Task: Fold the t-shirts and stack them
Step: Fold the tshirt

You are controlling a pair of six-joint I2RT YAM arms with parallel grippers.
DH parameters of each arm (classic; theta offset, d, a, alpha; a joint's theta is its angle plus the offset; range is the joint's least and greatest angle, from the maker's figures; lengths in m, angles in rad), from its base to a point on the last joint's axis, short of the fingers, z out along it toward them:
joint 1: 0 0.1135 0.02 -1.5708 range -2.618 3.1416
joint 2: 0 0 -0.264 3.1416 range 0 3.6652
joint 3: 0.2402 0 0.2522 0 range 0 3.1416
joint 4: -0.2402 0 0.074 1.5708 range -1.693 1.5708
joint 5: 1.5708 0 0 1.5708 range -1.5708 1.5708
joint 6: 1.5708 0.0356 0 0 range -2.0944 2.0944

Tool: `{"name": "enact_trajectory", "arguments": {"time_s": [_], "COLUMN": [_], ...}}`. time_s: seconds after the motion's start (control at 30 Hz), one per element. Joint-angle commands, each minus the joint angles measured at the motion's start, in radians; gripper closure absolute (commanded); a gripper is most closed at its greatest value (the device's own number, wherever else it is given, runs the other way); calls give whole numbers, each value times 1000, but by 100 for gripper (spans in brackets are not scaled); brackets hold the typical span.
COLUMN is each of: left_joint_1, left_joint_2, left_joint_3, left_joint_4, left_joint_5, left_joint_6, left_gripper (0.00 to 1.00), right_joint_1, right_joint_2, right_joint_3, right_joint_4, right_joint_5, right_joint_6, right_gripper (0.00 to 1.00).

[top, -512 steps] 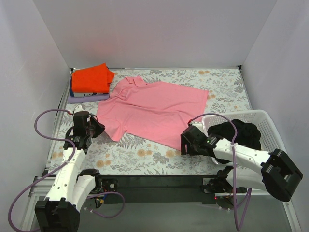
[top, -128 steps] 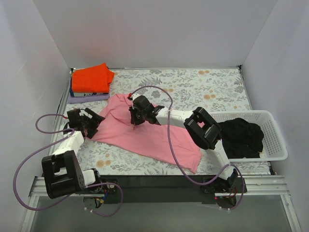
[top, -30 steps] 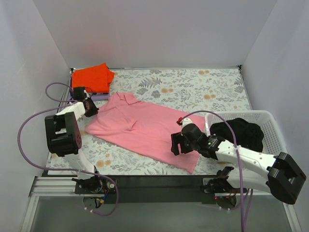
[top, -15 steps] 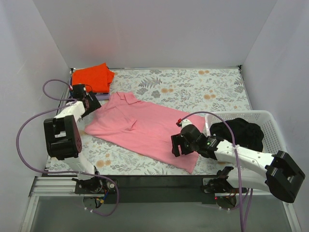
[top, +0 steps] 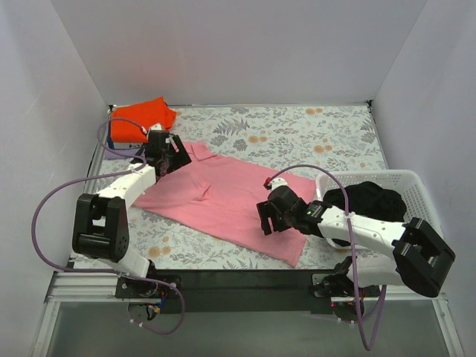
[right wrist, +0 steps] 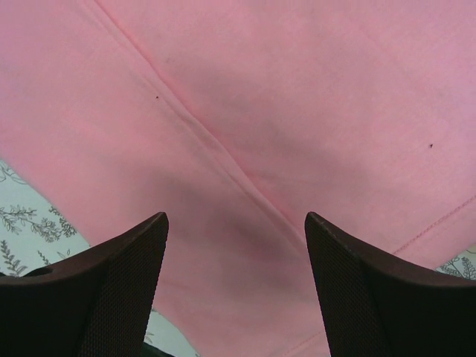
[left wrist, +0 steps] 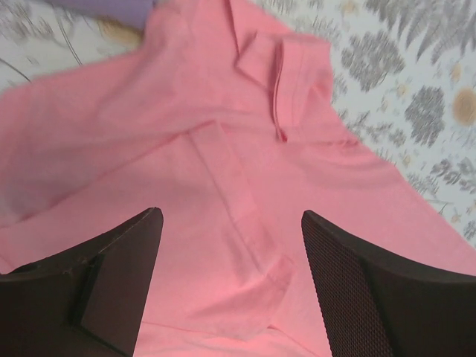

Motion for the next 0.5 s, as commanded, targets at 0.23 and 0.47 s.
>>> {"name": "enact_trajectory", "arguments": {"time_s": [0.23,0.47], "left_joint_1": [-30,-31], "left_joint_2": [17,17], "left_joint_3": [-227,-364], "left_joint_4": [185,277], "left_joint_5": [75,80], "left_joint_6": [-154,-207], "left_gripper": [25,25], "right_joint_1": [15,53], "right_joint_2": [73,110], "right_joint_3": [-20,-62], "right_joint_4": [72,41], "right_joint_5": [103,106], "right_joint_6": [15,76], "right_gripper": [19,20]}}
